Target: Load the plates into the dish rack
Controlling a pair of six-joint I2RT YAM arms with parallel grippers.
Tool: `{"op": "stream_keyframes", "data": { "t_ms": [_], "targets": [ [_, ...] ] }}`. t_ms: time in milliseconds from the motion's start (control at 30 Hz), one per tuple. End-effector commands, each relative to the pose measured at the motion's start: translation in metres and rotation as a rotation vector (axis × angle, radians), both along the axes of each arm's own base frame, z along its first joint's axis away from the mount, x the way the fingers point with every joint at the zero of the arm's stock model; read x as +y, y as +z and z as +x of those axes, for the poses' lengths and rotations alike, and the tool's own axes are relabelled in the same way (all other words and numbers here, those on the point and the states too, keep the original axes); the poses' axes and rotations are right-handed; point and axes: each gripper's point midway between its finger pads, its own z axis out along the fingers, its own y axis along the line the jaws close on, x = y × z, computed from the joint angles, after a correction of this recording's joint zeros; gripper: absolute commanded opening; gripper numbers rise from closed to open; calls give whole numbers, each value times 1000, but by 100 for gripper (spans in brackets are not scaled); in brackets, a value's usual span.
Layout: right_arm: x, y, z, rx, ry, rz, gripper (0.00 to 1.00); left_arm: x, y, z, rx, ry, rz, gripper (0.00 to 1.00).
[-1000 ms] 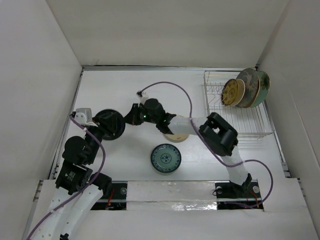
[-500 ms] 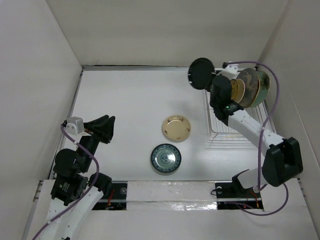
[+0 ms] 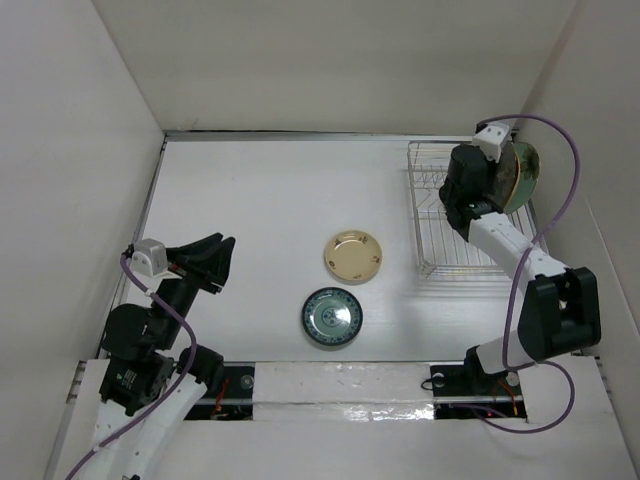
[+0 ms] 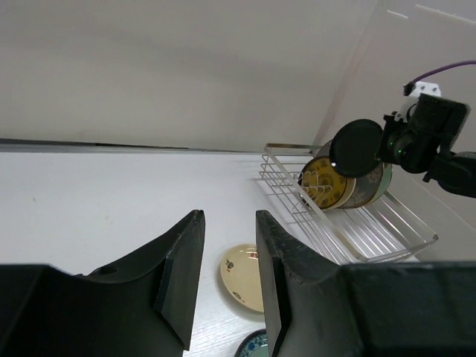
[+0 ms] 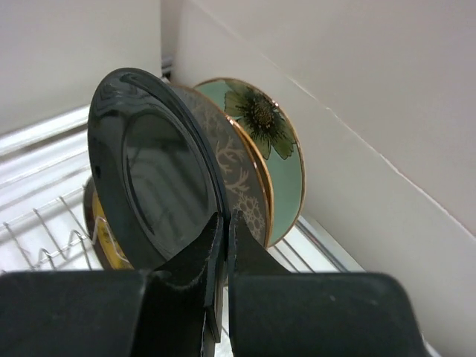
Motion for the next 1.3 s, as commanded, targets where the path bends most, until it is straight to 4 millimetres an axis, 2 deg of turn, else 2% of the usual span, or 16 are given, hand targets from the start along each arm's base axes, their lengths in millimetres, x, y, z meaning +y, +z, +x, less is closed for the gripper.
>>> {"op": "stream_keyframes", "data": {
  "t_ms": [0, 333, 600, 700, 800, 867, 900, 933, 1000, 1033, 1100, 1200, 1267],
  "targets": [
    [-2, 8, 0, -33, -55, -40, 0, -4, 14, -6, -51, -33, -26, 31],
    [23, -54, 15, 95, 6, -70, 0, -4, 13, -5, -47, -29, -24, 31],
    [46, -101, 24, 153, 86, -2, 0, -4, 11, -2, -35, -22, -21, 31],
    [50, -108, 27, 151, 92, 35, 9, -4, 9, 0, -30, -19, -17, 31],
    [55, -102, 27, 133, 117, 70, 21, -4, 8, 1, -25, -14, -16, 31],
    [58, -94, 28, 108, 131, 98, 33, -3, 8, 2, -23, -10, -17, 31],
    [60, -93, 28, 111, 152, 111, 36, -4, 7, 2, -20, -11, -15, 31],
    [62, -84, 27, 81, 164, 133, 44, -4, 7, 3, -19, -8, -15, 31],
    [68, -77, 26, 69, 205, 162, 49, -3, 6, 4, -15, -4, -11, 31],
    [70, -65, 24, 35, 223, 186, 50, -4, 5, 5, -12, -3, -12, 31],
    [81, -58, 22, 23, 283, 211, 51, -3, 4, 6, -7, 0, -10, 31],
    [116, -42, 16, -2, 420, 245, 48, -4, 3, 8, -1, 0, -6, 31],
    [149, -39, 11, 14, 545, 250, 24, -5, 2, 9, 4, 1, -2, 31]
  ]
}}
